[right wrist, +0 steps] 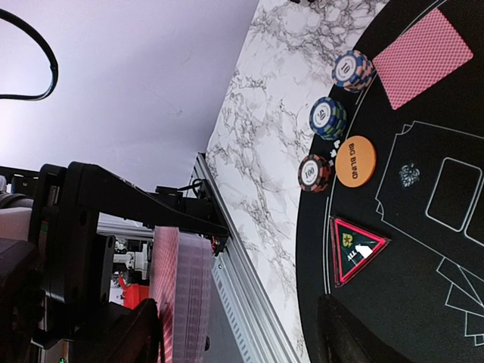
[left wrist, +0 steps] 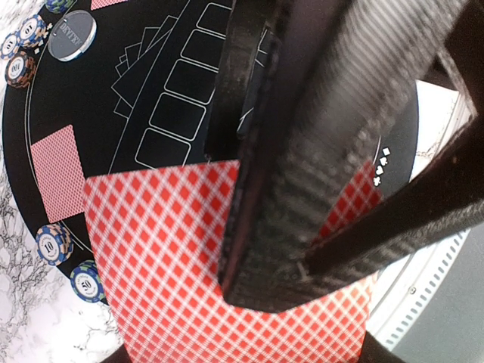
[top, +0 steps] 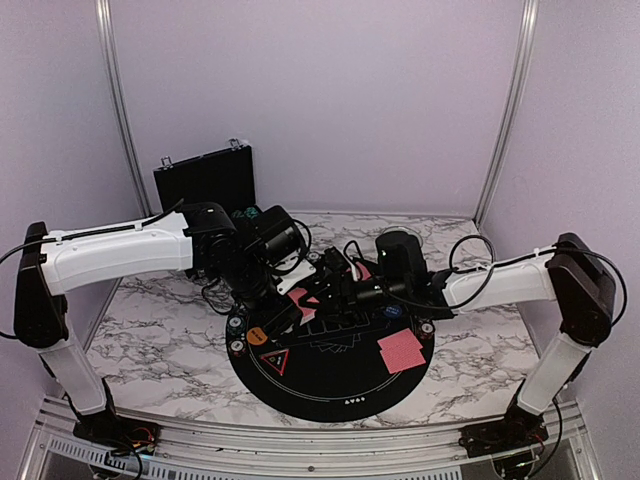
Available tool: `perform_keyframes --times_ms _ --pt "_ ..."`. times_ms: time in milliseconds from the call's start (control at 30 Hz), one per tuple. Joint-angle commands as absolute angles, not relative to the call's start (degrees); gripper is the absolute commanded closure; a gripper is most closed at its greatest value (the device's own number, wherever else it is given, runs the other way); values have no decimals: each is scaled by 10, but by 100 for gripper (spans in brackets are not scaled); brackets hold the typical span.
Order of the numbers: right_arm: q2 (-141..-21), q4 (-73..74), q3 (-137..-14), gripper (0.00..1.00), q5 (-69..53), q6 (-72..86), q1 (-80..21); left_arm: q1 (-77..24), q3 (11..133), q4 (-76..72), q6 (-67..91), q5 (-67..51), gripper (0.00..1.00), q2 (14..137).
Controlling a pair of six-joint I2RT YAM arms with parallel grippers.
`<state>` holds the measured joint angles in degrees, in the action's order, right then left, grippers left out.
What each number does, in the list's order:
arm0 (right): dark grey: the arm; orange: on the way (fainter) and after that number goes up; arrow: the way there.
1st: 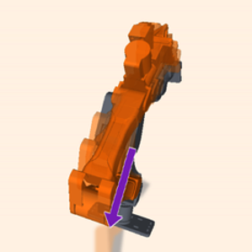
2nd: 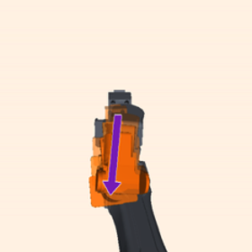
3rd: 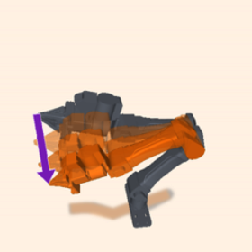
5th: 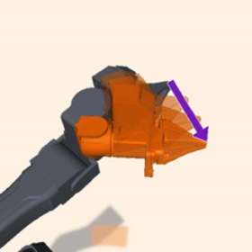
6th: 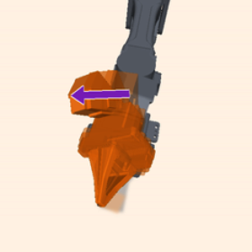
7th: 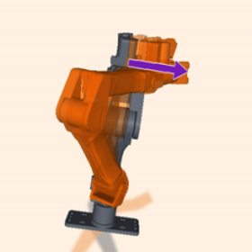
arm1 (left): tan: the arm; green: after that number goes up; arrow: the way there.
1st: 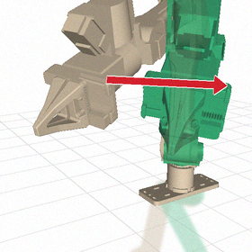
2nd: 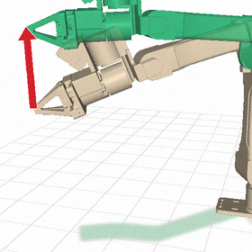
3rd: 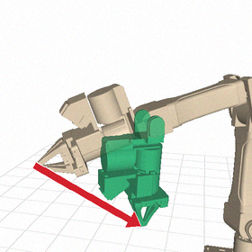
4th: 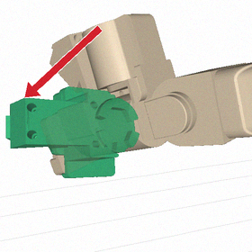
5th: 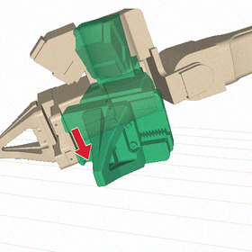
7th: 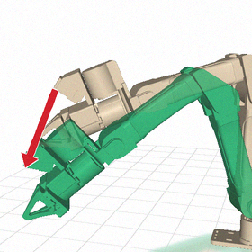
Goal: Distribute texas hold em gaming equipment
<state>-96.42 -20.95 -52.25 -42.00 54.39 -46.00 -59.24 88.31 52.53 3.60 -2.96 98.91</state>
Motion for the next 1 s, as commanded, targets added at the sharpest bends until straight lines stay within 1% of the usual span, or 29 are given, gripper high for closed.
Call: perform_keyframes --times_ms 0,567,900,967 --pt "-947 -191 -524 32 -407 537 -453 -595 884 511 30 -36 50 969" --pt "-922 -187 -517 33 -407 535 -450 -594 881 511 31 -35 50 969" --pt "-890 -183 -501 40 -407 541 -441 -593 873 509 32 -32 51 971" --pt "-886 -184 -498 46 -408 543 -441 -593 872 509 33 -31 51 972"
